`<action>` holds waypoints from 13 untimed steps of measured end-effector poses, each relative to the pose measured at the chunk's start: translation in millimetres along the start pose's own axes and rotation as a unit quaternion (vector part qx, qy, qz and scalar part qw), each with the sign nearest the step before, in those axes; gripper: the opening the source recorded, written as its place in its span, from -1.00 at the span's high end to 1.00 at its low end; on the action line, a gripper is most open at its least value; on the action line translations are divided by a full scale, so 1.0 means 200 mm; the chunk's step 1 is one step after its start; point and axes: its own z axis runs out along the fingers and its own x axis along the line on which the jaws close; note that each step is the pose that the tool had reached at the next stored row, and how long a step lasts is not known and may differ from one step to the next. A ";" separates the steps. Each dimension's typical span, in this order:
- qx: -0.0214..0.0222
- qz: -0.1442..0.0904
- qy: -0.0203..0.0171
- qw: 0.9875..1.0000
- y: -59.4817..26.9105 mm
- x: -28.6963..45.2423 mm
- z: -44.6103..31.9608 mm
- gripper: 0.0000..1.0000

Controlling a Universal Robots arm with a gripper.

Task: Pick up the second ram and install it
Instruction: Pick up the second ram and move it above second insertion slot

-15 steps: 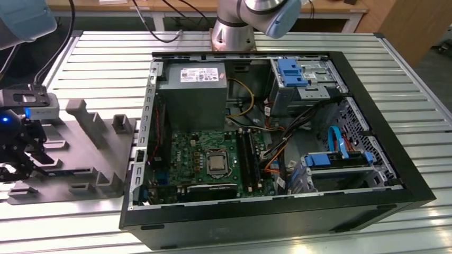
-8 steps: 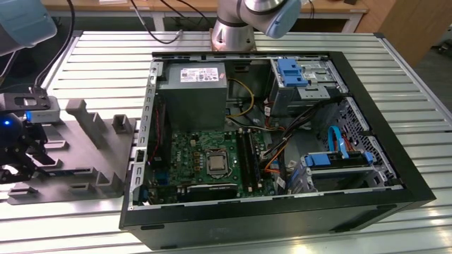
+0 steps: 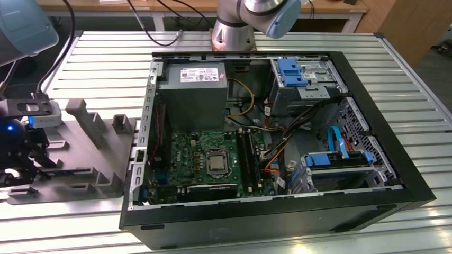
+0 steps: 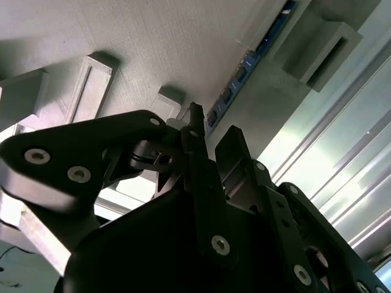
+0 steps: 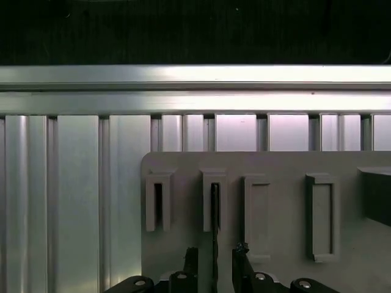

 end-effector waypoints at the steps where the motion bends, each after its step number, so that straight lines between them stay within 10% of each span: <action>1: 0.000 0.000 0.000 1.000 0.000 0.000 0.004 0.29; 13: 0.000 0.000 -0.001 1.000 0.000 -0.002 0.002 0.29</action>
